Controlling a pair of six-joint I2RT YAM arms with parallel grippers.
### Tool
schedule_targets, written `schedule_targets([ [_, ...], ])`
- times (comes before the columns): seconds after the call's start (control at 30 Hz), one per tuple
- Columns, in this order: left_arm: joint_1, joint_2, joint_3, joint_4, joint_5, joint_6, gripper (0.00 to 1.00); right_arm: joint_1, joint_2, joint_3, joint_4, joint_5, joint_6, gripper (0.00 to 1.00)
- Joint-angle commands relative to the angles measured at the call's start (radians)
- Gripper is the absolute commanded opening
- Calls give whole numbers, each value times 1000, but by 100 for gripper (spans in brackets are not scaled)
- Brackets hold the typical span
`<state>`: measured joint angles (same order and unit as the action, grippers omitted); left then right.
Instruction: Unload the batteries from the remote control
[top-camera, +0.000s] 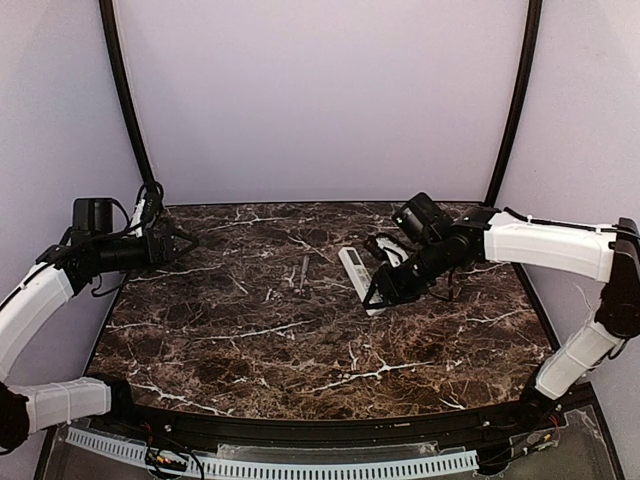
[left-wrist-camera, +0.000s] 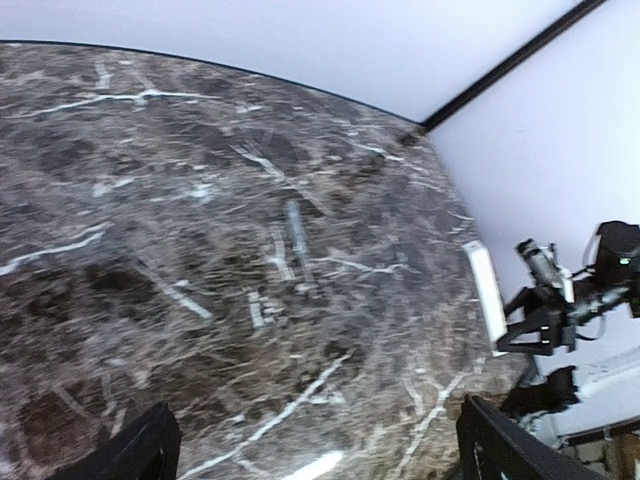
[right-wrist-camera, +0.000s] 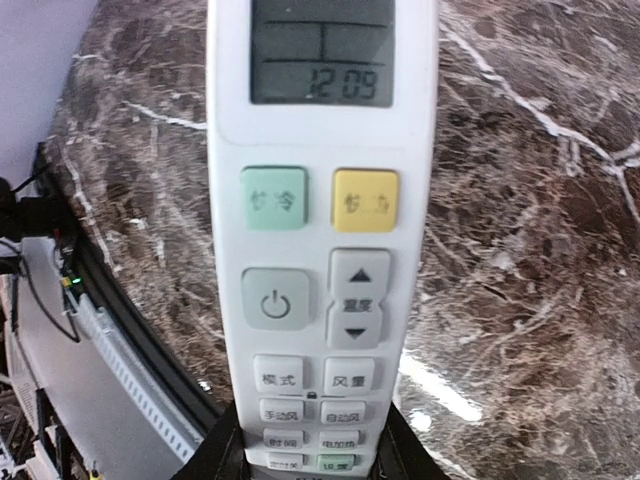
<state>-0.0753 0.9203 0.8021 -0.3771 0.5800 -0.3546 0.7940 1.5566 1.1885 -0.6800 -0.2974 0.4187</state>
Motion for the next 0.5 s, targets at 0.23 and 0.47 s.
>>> schedule_targets([
  [0.23,-224,155,-14,393,413,-138,96,13,-137,-111,353,-467,-14,1],
  [0.47,-343,253,22,674,449,-259,94,19,-191,-164,475,-605,24,0],
])
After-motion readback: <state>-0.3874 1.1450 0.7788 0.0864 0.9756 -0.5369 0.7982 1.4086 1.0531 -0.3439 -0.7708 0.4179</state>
